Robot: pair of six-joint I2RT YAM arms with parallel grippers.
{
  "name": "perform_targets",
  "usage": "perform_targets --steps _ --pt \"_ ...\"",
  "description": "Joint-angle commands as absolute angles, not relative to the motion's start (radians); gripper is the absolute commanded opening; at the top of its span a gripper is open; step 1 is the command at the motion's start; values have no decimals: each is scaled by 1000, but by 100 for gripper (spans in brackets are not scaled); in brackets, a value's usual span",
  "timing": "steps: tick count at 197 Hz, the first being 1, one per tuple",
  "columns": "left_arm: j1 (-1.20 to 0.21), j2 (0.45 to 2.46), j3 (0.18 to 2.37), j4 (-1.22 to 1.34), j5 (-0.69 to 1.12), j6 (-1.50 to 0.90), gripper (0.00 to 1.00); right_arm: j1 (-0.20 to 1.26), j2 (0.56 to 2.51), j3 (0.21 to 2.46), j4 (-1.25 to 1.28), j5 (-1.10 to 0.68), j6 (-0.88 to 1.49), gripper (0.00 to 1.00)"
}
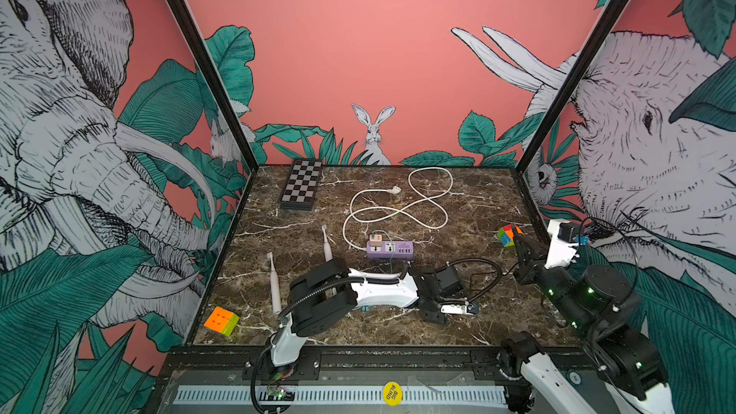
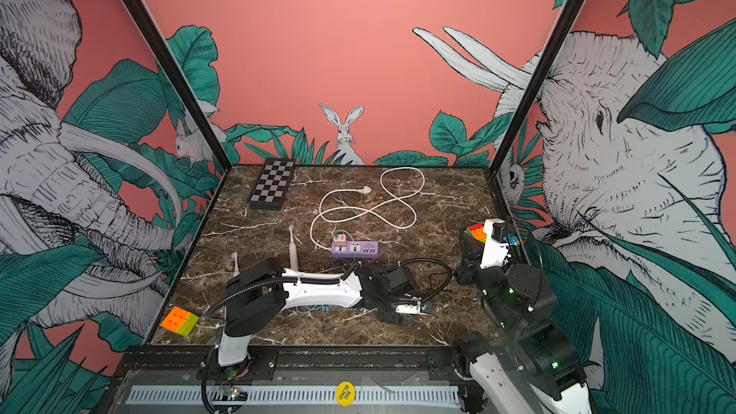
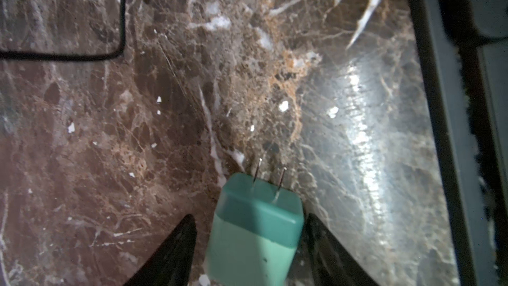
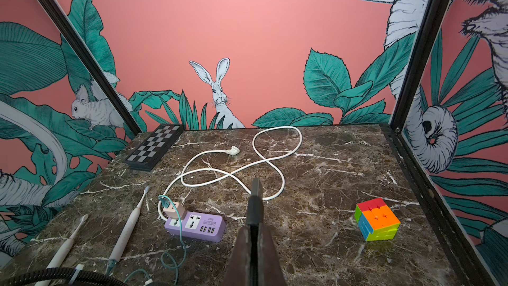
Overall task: Charge the electric toothbrush
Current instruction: Pick up the plug from the center of the board.
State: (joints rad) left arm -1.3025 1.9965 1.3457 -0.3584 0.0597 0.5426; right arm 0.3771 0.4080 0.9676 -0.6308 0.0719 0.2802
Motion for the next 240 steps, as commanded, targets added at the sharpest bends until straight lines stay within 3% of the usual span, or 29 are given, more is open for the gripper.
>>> perform_targets --steps 1,106,122,133,151,240 --pt "-1300 2002 1382 -413 91 531 61 373 400 988 -623 71 272 0" --pt "-1293 1961 1368 -471 68 433 43 373 397 999 -629 62 276 0" --pt "-1280 1944 1364 -495 63 387 32 373 394 999 -631 59 277 0" --pt "-1264 1925 1361 -523 75 336 30 373 393 998 -635 58 278 0" --pt "-1229 1870 1317 -515 116 231 15 373 391 994 -637 53 280 0" --pt "-1187 1687 1063 -469 206 -256 16 373 394 898 -597 -60 353 0"
